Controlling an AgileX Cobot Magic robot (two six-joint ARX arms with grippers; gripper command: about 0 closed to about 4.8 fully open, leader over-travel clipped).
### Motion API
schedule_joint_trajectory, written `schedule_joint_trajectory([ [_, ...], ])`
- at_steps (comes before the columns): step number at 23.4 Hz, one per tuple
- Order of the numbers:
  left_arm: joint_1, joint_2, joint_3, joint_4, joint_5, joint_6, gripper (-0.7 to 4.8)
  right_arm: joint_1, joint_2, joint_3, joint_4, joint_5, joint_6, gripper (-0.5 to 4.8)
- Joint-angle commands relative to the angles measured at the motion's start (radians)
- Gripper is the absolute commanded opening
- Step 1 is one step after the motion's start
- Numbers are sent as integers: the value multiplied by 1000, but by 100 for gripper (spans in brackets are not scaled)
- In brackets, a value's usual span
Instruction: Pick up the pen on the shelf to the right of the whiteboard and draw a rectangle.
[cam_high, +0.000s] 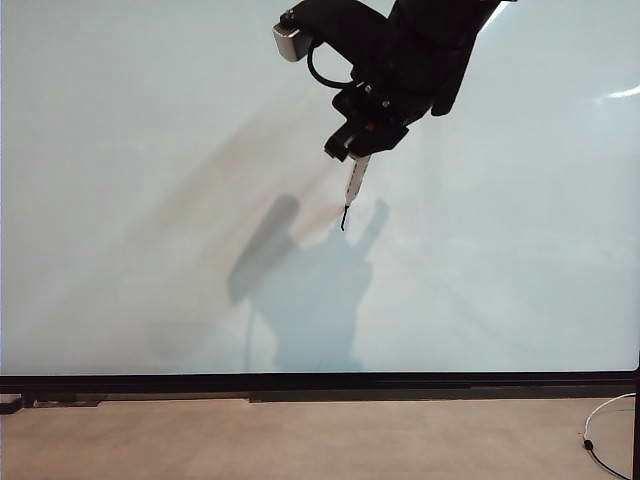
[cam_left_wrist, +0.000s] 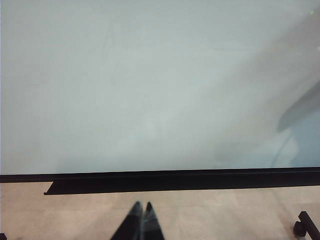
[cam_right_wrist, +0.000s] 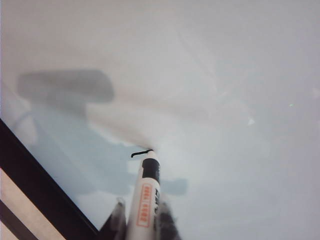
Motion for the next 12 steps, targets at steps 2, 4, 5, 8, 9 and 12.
schedule_joint_trajectory([
  [2,0,0,2,10,2,1,-4,-5,-16,24,55,31,-12,-6],
  [4,0,0,2,9,2,1,-4,-4,-29,24,51,34,-18,-6],
  [5,0,0,2,10,3,1,-4,-2,-36,24,49,38,-18,-6],
  [8,0,0,2,9,3,1,-4,6,-54,24,40,53,-37,-6],
  [9,0,0,2,10,3,1,-4,7,-56,24,39,55,-37,-6],
  [12,0,0,2,10,3,1,-4,7,-62,24,39,54,-36,-6],
])
